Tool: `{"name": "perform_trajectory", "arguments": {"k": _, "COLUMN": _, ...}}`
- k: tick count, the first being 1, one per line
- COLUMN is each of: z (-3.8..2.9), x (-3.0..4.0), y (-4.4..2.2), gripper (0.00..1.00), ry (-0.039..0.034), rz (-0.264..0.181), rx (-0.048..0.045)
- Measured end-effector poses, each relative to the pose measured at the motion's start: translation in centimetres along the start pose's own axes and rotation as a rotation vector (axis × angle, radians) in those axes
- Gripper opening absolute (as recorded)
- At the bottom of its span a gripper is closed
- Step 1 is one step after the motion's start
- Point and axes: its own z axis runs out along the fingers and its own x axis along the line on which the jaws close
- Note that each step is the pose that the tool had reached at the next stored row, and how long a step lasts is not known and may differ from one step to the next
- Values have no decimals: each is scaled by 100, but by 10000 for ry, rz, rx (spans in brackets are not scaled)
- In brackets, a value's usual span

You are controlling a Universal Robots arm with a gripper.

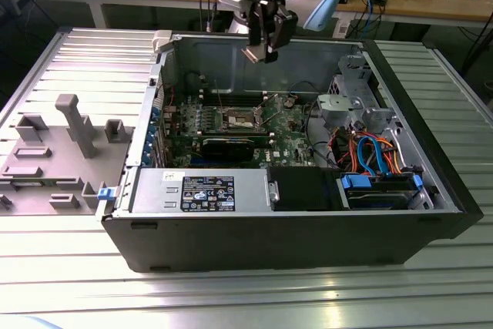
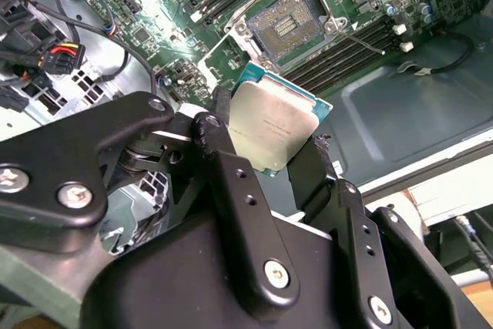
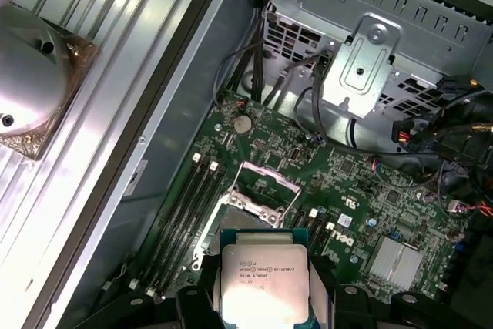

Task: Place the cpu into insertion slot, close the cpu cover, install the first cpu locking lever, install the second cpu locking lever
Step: 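Place the cpu into insertion slot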

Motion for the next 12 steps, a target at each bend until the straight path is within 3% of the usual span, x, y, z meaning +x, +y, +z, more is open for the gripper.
{"name": "perform_trajectory", "arguments": {"k": 5, "z": 9, "x": 0, "y": -1, "gripper": 54, "ry": -58, "rz": 638, "rx": -11}}
{"name": "perform_trajectory", "arguments": {"k": 12, "z": 10, "x": 0, "y": -1, "gripper": 54, "ry": -64, "rz": 715, "rx": -12}}
